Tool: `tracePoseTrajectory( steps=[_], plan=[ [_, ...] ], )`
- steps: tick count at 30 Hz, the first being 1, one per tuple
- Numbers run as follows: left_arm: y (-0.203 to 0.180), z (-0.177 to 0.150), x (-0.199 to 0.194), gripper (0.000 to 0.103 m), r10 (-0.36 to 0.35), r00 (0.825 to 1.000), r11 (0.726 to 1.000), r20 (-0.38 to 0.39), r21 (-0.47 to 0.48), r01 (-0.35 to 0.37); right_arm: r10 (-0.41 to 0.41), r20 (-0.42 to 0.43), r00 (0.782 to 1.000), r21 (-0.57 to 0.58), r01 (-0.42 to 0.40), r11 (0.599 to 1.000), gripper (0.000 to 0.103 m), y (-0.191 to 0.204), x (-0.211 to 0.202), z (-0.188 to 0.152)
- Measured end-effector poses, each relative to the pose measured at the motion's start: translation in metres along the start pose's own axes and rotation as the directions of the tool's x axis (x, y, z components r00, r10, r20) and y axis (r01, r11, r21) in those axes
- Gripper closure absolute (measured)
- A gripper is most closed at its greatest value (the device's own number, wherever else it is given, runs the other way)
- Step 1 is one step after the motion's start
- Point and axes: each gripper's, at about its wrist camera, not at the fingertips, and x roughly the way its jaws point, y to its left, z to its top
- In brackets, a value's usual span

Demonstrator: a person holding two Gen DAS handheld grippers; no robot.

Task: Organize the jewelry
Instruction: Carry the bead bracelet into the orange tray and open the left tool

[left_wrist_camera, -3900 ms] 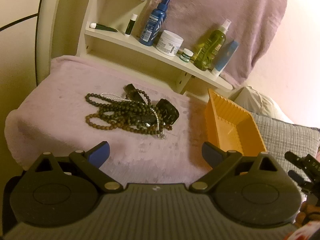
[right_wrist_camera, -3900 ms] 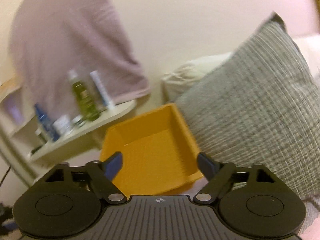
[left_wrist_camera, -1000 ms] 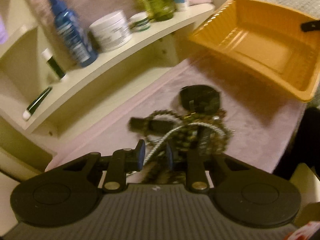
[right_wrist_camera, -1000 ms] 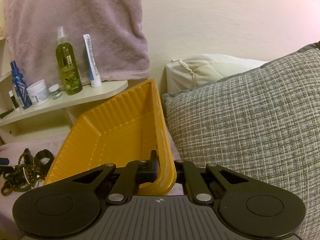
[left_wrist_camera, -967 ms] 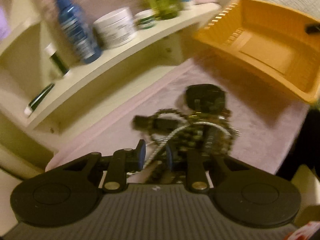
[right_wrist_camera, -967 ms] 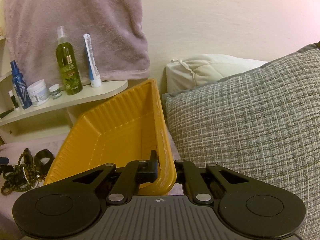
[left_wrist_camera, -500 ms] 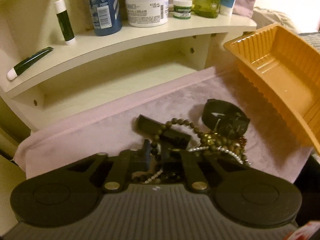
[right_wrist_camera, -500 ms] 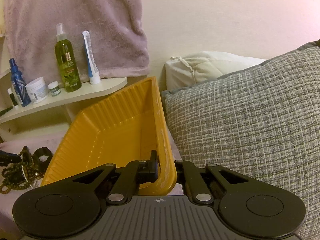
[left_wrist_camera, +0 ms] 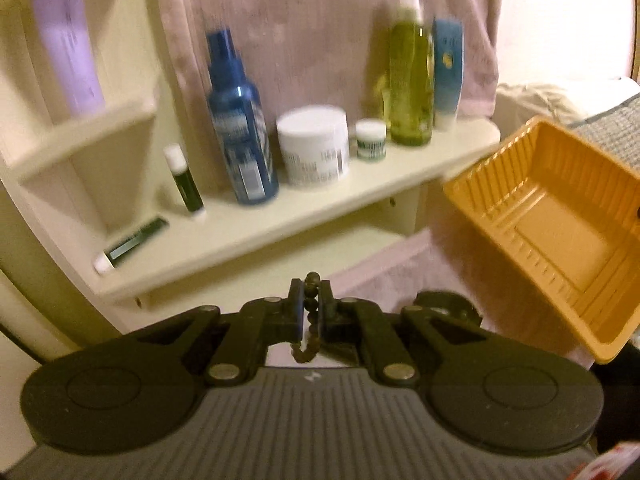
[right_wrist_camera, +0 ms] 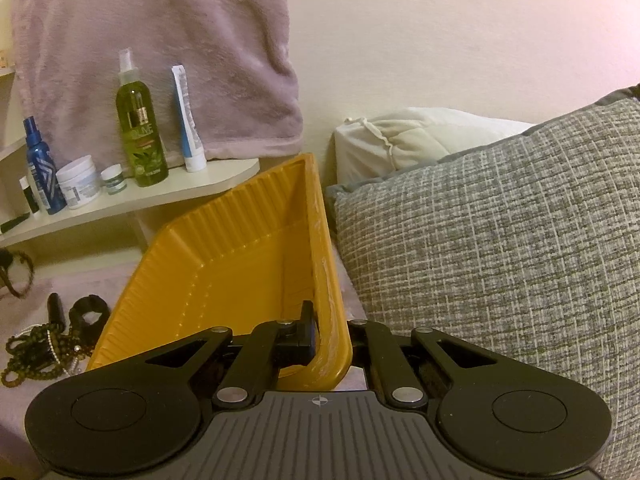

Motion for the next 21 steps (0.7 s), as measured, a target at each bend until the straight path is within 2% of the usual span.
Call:
tracePoseTrajectory(
  steps=[6,10,14,21],
  plan=[
    [-0.008,0.019,-0.019,0.097,-0.011,1.000,0.999,0.024,0.032,0.010,0.000,0.001,1.000,-0.009,0.000,1.000,0.098,0.000,0.002,0.000],
    [-0.027,0.026,-0.021,0.097,-0.039,0.999,0.998,0.024,0.056,0.038,0.004,0.012,1.000,-0.026,-0.004,1.000,0.098,0.001,0.003,0.001],
    [-0.056,0.027,-0.020,0.097,-0.115,0.993,0.992,0.027,0.054,0.113,0.017,0.017,1.000,-0.041,-0.016,0.999,0.098,-0.001,0.004,0.003],
    [-0.109,0.035,-0.014,0.097,-0.237,0.971,0.971,0.041,0.051,0.235,0.032,0.016,0.999,-0.082,-0.031,0.996,0.098,-0.007,0.002,0.003]
  ],
)
